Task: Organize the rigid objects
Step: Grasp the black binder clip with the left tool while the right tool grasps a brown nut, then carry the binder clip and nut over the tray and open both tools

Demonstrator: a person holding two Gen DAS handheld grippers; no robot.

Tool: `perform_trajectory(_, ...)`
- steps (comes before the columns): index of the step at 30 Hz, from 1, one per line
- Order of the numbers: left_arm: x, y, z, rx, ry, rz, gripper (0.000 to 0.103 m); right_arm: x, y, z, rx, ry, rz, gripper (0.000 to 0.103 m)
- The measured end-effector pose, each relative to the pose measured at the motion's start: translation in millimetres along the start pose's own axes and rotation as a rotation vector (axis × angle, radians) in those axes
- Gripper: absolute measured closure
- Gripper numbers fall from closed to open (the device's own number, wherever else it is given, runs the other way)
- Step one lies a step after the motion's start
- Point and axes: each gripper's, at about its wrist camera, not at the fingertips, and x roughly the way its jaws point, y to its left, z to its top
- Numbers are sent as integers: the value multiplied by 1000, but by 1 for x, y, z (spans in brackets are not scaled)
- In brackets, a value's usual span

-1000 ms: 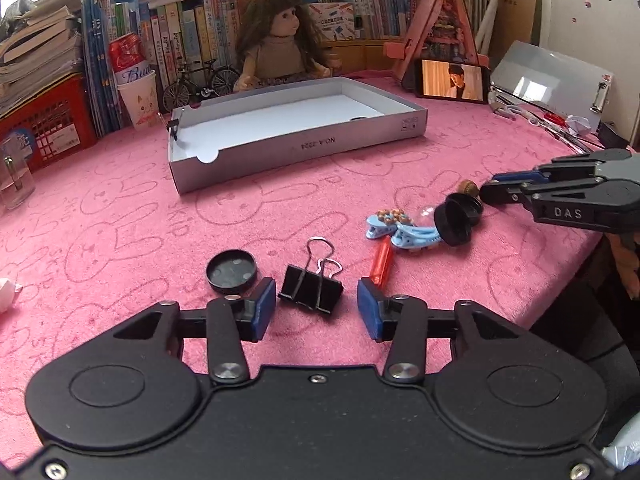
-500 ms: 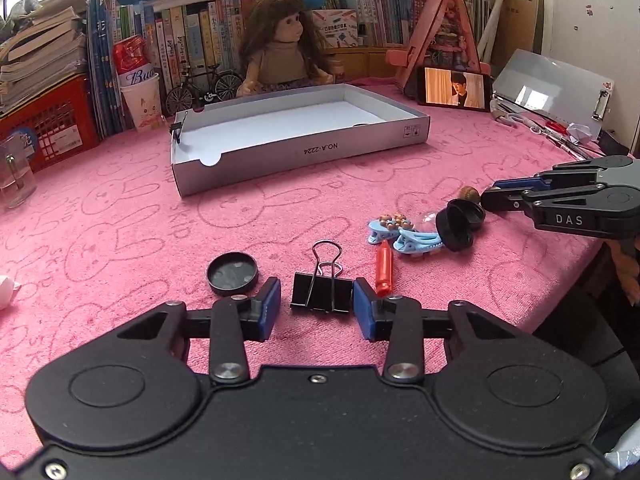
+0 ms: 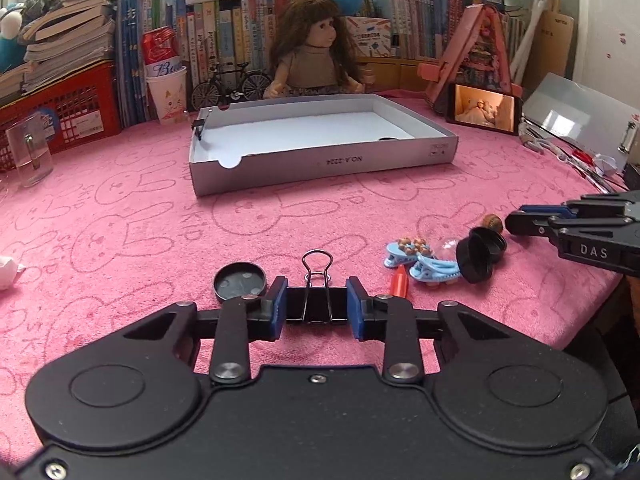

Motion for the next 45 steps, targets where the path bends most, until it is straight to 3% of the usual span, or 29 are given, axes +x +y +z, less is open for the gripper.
perform_trajectory(22,12,-9,37,-84,-37,86,74,19,5,28,88,-17,-42,82)
perform_trajectory(33,31,-2,78,-138,-78,96,74,45,-5,61,170,-22,-17,82)
perform_trajectory(45,80,23,133,-200,-44,66,74,89,-29,107,250,-9,7,82)
